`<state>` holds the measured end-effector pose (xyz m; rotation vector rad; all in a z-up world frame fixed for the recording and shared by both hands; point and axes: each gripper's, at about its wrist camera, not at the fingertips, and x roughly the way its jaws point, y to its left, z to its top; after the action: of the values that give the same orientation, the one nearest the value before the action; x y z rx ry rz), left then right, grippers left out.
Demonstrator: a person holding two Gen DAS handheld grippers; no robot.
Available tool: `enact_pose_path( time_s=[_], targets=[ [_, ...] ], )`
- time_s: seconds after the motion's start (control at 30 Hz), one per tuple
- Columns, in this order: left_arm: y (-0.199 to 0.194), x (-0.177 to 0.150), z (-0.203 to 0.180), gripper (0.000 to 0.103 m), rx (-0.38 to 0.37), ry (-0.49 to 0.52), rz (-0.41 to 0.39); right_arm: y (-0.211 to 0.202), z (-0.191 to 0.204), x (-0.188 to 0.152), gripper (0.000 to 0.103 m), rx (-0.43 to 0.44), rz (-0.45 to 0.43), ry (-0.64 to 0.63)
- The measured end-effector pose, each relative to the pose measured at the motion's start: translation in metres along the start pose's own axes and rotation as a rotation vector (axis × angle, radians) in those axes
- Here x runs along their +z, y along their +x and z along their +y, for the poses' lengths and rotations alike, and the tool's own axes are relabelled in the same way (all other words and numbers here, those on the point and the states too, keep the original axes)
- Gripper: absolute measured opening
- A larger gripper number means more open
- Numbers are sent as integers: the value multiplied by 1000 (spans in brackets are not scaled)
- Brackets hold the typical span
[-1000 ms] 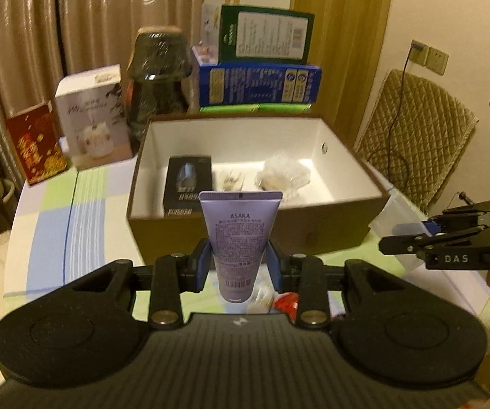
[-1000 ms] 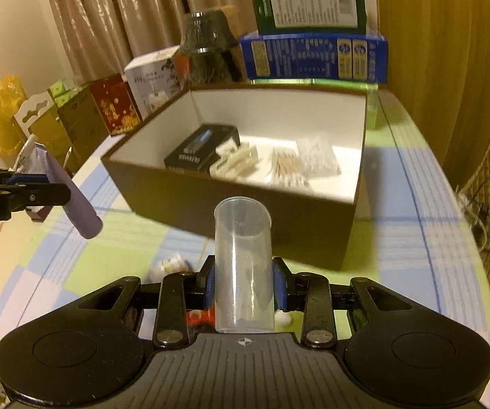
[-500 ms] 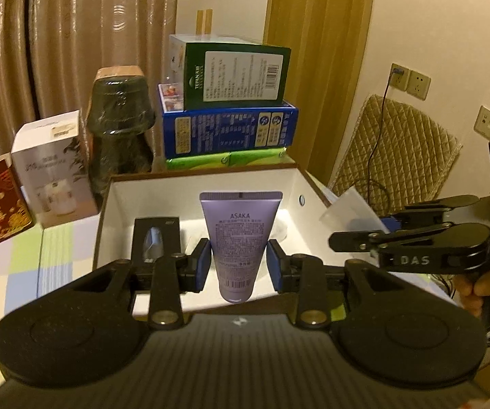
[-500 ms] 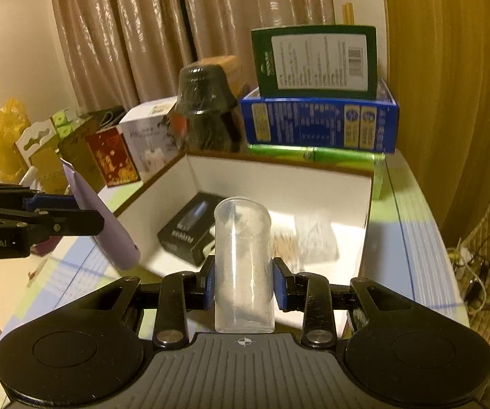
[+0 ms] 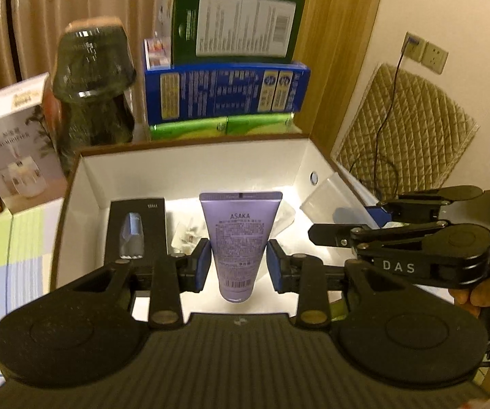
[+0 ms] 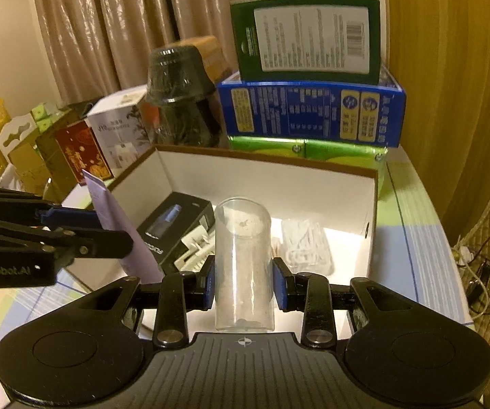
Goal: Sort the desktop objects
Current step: 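Carry the purple tube and clear cup over the cardboard box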
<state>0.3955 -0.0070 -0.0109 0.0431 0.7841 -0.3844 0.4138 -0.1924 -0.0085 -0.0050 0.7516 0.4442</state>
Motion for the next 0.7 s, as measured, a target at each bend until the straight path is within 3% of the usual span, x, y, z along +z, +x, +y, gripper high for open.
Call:
enact_pose_path(
  time_s=[0.57, 0.7],
  targets=[
    [87, -13, 8, 30, -20, -11, 275, 59, -13, -9, 31, -44, 185, -21],
    [101, -11, 11, 29, -16, -13, 291, 65, -17, -11, 31, -50, 203, -14]
  ],
)
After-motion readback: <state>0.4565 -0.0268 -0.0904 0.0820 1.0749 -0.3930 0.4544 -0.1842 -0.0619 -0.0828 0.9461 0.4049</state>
